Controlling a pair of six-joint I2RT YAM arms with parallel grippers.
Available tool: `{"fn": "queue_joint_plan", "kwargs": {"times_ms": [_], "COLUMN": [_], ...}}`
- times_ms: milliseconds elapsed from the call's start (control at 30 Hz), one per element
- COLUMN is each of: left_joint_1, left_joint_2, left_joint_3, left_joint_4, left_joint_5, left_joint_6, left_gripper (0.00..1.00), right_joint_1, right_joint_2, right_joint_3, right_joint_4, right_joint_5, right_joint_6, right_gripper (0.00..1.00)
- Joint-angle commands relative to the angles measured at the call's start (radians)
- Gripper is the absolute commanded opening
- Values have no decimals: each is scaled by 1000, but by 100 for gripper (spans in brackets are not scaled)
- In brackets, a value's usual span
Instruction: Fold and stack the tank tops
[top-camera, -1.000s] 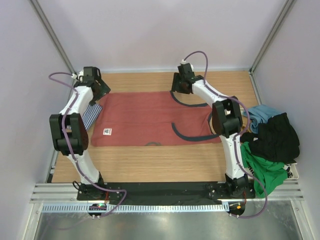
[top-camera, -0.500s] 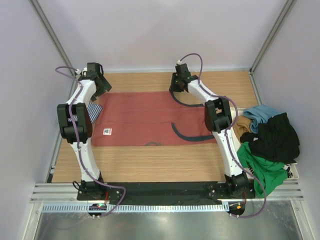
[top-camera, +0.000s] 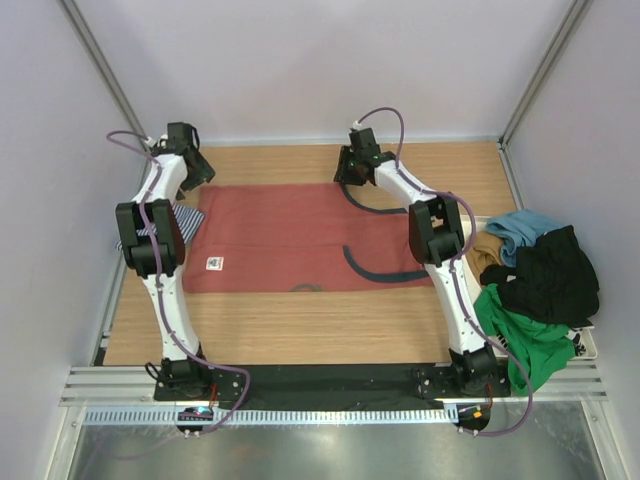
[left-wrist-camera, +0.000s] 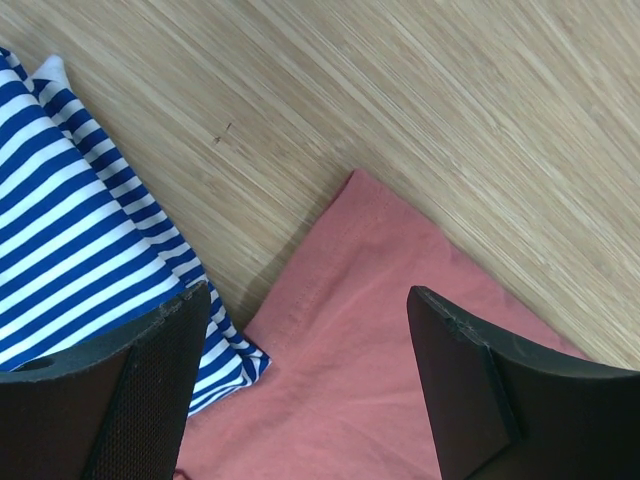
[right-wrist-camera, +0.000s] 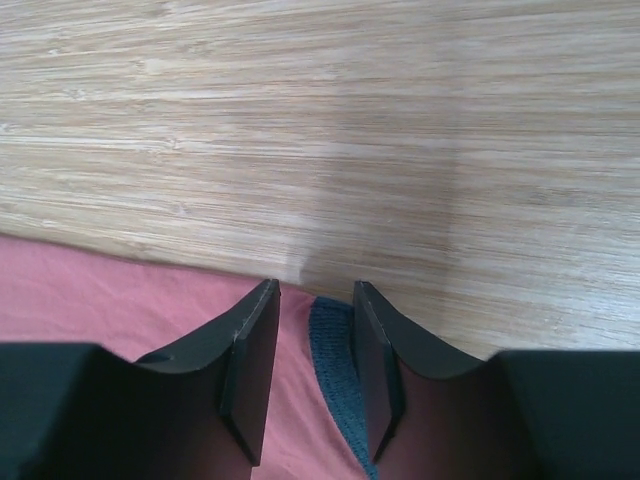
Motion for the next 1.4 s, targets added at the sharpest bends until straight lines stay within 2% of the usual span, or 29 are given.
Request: {"fn": "queue_joint_plan", "kwargs": {"times_ms": [0, 33, 67, 133, 167, 267, 500, 667, 800, 1100, 1200, 1300, 1333, 1367], "left_joint_1": [8, 9, 11, 9, 12, 18, 15, -26, -31, -37, -42, -43, -42, -43], "left_joint_2": [32, 39, 45, 60, 66, 95, 154, 155, 207, 301, 336, 361, 364, 364], "left_joint_3": [52, 68, 77, 98, 106, 135, 186, 183, 242, 350, 384, 408, 410, 411], "left_joint_4": [-25, -33, -39, -47, -50, -53, -25, 30, 33, 32, 25, 10, 7, 4], "left_joint_5": [-10, -10, -12, -16, -16, -12, 105, 95, 109, 146, 140, 140, 143, 146], "left_joint_6": [28, 28, 31, 33, 34, 33, 5, 34, 25, 2, -1, -4, -3, -3], "left_gripper": [80, 80, 79, 78, 78, 76, 70, 69, 66, 62, 58, 44, 34, 30], "right_joint_1": [24, 29, 30, 35, 36, 35, 16, -19, -17, -16, -16, -17, -16, -16], "right_joint_2": [-51, -52, -57, -57, -55, -61, -130, -184, -169, -173, -180, -180, -180, -180], "right_joint_3": [-20, -28, -35, -48, -46, -48, -159, -248, -233, -232, -235, -236, -236, -235], "right_joint_4": [-118, -118, -117, -111, -114, -124, -91, -22, -25, -11, -6, -8, -8, -6], "right_joint_5": [72, 111, 124, 142, 150, 199, 233, 172, 127, 133, 130, 130, 130, 129], "right_joint_6": [-29, -31, -32, -34, -31, -31, -43, -52, -58, -69, -71, -72, -71, -69], "right_gripper": [42, 42, 34, 26, 14, 1, 1, 1, 1, 1, 1, 1, 1, 1]}}
